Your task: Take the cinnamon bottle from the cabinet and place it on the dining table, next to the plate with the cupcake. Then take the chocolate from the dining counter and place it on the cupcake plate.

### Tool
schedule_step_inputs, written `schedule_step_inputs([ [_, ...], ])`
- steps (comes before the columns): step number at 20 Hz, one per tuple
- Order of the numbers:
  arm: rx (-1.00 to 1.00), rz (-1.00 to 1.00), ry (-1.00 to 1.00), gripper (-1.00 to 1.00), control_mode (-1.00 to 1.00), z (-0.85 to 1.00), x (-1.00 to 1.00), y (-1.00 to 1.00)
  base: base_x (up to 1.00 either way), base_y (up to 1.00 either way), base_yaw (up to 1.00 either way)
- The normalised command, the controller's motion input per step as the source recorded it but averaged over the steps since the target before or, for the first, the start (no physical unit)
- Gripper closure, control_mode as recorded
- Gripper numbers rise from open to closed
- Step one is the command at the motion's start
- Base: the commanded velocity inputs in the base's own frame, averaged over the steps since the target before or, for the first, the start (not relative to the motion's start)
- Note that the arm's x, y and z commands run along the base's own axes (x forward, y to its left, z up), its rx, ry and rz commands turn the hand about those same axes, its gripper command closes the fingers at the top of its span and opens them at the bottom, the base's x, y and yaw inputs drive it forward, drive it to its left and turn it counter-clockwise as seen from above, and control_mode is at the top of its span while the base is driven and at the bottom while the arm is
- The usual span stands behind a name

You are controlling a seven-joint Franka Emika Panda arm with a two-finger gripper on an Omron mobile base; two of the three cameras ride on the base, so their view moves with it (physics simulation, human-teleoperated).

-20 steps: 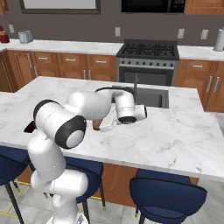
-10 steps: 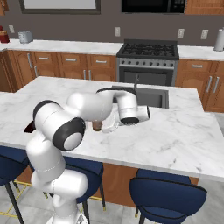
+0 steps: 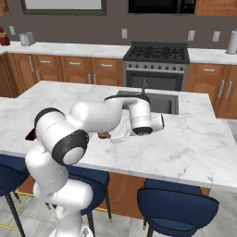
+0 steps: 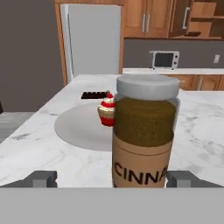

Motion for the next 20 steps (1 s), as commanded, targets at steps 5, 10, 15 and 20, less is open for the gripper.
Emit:
schedule_step_inputs([
  [5,-0.13,-0.08,0.07,-1.0,-1.0,0.29,-0.37,0.0,0.0,0.0,0.0],
  [10,-0.21,-0.17,0.07,-1.0,-1.0,0.21,-0.42,0.08,0.0,0.0,0.0],
  [15,-0.24,-0.23,0.14,-1.0,-1.0,0.17,-0.39,0.23,0.0,0.0,0.0],
  [20,-0.2,-0.26,0.12,-1.0,-1.0,0.11,-0.43,0.37,0.0,0.0,0.0],
])
